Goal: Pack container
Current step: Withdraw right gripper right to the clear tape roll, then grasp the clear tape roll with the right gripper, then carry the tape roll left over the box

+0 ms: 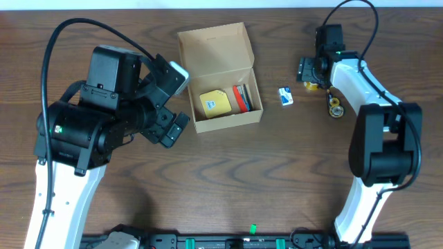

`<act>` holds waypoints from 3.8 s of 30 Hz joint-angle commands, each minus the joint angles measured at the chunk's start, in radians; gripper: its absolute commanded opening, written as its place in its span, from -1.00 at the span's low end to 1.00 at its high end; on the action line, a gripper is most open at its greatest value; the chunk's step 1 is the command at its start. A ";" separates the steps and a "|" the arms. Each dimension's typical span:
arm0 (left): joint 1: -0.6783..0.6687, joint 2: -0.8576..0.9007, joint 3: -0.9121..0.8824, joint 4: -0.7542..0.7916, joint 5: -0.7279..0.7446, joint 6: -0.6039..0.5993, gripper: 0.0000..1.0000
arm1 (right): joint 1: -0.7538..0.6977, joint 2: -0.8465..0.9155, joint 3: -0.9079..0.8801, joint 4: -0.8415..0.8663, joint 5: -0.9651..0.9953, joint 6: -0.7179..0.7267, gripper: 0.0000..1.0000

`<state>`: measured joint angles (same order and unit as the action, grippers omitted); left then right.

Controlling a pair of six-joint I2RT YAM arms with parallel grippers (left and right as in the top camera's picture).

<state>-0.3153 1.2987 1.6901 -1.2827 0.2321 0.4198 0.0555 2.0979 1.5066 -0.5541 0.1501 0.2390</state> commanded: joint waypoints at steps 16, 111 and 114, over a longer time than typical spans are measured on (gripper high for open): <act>0.001 0.002 0.016 -0.003 -0.006 0.006 0.90 | -0.005 0.074 0.017 0.016 -0.050 0.038 0.54; 0.001 0.002 0.016 -0.003 -0.006 0.006 0.90 | 0.594 -0.323 0.018 -0.119 -0.014 -0.045 -0.97; 0.001 0.002 0.016 -0.003 -0.006 0.006 0.90 | 0.581 -0.323 0.018 -0.147 -0.021 -0.023 -0.97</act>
<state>-0.3153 1.2995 1.6901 -1.2827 0.2321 0.4198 0.6514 1.7756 1.5181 -0.6876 0.0864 0.1856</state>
